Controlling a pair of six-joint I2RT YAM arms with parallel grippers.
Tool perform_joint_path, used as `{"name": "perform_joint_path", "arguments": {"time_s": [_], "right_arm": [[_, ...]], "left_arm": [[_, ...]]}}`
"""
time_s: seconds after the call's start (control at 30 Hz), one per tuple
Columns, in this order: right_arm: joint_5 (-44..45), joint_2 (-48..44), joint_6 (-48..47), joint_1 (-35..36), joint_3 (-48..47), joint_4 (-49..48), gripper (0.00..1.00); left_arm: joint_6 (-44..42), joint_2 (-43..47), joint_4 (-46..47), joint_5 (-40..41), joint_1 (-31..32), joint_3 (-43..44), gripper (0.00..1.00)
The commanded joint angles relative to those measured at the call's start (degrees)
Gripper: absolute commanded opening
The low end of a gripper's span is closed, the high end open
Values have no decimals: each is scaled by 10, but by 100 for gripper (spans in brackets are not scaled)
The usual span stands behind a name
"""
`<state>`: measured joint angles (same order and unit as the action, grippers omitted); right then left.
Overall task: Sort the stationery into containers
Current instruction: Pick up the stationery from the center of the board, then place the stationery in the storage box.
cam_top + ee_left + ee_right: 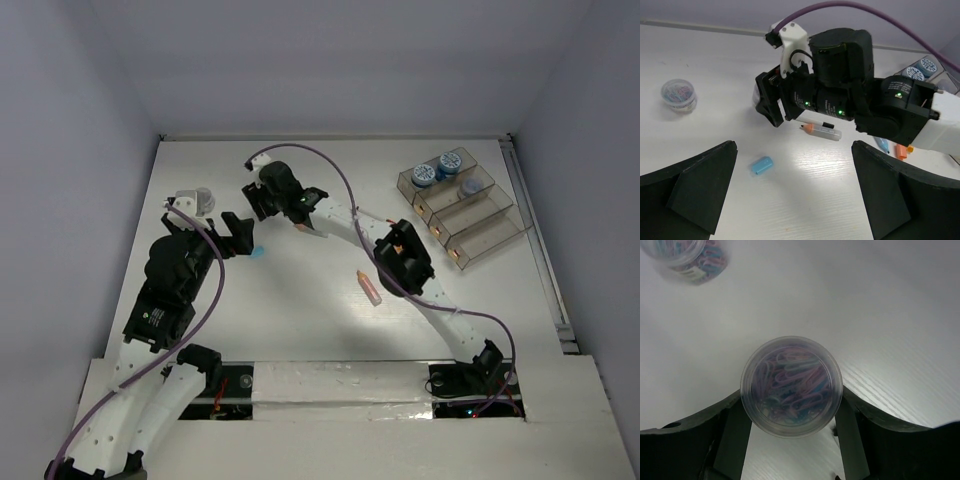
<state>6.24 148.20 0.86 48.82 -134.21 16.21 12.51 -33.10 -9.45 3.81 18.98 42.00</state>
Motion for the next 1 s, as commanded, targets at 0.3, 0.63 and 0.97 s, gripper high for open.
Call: {"name": "perform_joint_path", "arguments": {"time_s": [0.3, 0.63, 0.97], "right_arm": [[88, -421, 70, -192, 382, -171, 45], [93, -566, 115, -445, 572, -108, 45], [90, -533, 131, -481, 593, -93, 45]], "left_arm": [[-1, -23, 30, -101, 3, -2, 99], [-3, -6, 27, -99, 21, -3, 99], [-5, -11, 25, -95, 26, -2, 99]]}}
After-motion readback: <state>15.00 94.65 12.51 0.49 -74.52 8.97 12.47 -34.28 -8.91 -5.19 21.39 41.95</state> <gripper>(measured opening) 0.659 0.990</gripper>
